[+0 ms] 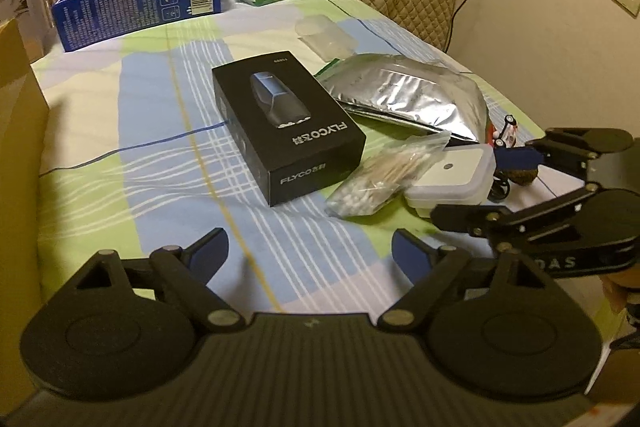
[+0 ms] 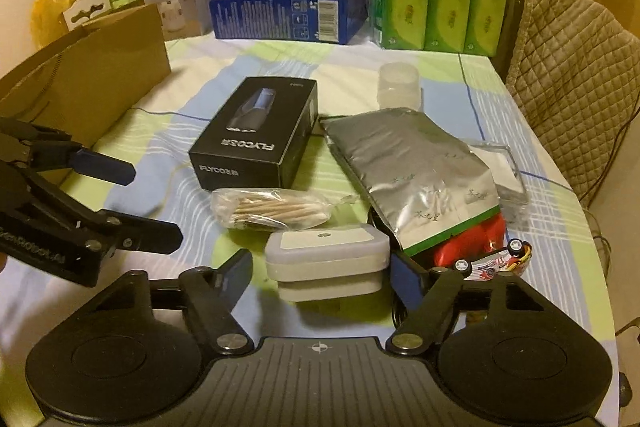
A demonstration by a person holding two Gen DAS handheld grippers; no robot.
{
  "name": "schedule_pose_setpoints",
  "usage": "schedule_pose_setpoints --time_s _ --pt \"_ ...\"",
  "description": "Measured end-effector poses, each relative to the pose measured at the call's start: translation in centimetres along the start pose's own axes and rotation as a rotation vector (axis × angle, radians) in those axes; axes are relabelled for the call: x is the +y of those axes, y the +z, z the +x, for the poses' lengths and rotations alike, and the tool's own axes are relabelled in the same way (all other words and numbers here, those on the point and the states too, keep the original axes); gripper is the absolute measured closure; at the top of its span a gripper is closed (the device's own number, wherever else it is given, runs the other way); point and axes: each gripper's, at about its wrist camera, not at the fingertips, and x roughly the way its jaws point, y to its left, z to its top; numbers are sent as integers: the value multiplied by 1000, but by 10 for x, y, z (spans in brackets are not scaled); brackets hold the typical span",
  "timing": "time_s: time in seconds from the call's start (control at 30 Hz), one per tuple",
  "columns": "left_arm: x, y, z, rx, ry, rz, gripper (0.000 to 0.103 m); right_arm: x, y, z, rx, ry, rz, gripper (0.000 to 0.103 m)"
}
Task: Organize objects
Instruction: 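Move the right tool to the white-lidded container while the left tool approaches the cotton swab bag, then close the right tool on the white container while the left tool grasps the cotton swab bag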
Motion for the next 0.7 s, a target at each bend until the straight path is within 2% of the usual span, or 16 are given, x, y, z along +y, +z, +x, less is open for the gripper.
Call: schedule_pose_setpoints --time_s 0.03,0.17,0.43,0.7 --pt "0 0 1 0 -3 1 18 0 0 1 -3 -2 0 40" --pt "-1 -1 2 1 -15 25 22 -4 1 -4 -12 1 24 40" --pt "-19 8 10 -16 -68 142 44 -16 -6 -34 -7 -18 23 40" --pt "-46 22 39 -16 -85 272 45 -24 -23 -40 9 -35 30 40"
